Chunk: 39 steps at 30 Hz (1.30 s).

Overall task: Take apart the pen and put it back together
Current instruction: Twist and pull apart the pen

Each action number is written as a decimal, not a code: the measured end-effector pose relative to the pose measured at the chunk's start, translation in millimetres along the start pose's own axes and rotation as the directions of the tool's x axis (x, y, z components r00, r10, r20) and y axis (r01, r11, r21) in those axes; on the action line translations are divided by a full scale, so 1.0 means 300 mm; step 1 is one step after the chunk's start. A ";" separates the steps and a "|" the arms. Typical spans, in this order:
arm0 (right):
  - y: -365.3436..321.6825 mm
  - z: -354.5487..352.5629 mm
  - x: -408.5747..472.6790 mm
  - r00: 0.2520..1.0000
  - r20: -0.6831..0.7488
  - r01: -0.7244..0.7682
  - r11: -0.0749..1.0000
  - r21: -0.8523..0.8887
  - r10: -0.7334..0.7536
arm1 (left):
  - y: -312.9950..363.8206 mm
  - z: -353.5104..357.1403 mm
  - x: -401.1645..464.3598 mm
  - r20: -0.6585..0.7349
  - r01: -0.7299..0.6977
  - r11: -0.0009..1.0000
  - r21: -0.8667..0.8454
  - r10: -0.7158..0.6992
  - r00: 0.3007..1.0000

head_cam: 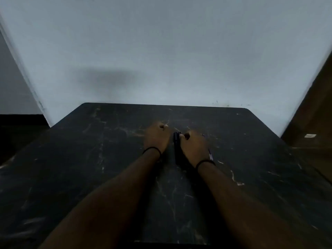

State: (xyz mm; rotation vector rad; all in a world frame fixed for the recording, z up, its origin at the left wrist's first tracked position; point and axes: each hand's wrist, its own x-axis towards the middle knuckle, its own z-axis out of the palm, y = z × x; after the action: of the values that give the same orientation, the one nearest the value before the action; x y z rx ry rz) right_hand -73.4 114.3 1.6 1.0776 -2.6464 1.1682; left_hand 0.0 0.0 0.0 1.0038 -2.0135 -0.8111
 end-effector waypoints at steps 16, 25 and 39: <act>-0.008 0.053 0.056 0.996 -0.054 0.041 0.920 -0.389 -0.067 | -0.026 0.070 0.079 -0.094 0.032 0.998 0.053 -0.027 0.995; -0.034 0.034 0.038 0.993 -0.037 0.082 0.864 -0.497 -0.115 | -0.042 0.085 0.074 -0.103 -0.061 0.997 -0.037 0.056 0.993; -0.025 0.013 0.060 0.964 -0.252 0.112 0.991 0.077 -0.089 | 0.012 0.050 0.060 0.105 0.072 0.664 -0.744 0.009 0.994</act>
State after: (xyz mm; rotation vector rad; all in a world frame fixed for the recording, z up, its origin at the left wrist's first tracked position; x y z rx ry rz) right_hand -81.5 97.8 8.9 0.9915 -2.3430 1.3184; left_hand -21.3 -10.3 0.6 0.5035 -1.4735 -1.5684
